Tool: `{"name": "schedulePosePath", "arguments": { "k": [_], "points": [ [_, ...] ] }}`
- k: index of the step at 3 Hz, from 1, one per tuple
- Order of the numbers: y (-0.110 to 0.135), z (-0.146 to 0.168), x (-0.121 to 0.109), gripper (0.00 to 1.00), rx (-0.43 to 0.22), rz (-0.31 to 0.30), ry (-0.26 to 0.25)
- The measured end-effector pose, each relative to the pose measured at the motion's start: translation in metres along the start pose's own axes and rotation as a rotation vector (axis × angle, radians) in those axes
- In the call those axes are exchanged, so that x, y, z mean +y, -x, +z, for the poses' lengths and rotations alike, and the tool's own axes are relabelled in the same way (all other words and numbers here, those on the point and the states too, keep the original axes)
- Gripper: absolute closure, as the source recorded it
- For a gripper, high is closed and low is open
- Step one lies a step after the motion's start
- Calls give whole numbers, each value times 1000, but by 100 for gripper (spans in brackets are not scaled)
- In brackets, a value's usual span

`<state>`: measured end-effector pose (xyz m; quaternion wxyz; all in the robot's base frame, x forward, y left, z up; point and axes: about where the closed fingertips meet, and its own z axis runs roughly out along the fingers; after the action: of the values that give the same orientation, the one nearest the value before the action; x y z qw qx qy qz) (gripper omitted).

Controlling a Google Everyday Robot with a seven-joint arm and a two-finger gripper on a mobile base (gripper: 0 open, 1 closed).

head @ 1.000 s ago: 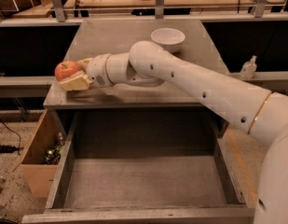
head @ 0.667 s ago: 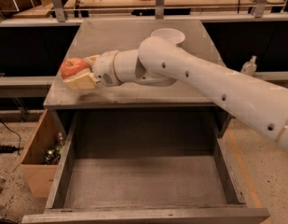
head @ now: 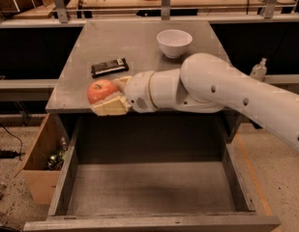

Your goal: Place apple into top drawer

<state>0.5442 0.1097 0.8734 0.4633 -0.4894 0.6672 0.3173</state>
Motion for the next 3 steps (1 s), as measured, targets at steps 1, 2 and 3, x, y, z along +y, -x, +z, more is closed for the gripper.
{"name": "schedulePosePath", "arguments": {
  "k": [1,2,3],
  "points": [
    [-72,-37,41,100,89,73,25],
    [-126,-52,67,100,147,137,57],
    [-181,-55,81,100,139,185,56]
  ]
}}
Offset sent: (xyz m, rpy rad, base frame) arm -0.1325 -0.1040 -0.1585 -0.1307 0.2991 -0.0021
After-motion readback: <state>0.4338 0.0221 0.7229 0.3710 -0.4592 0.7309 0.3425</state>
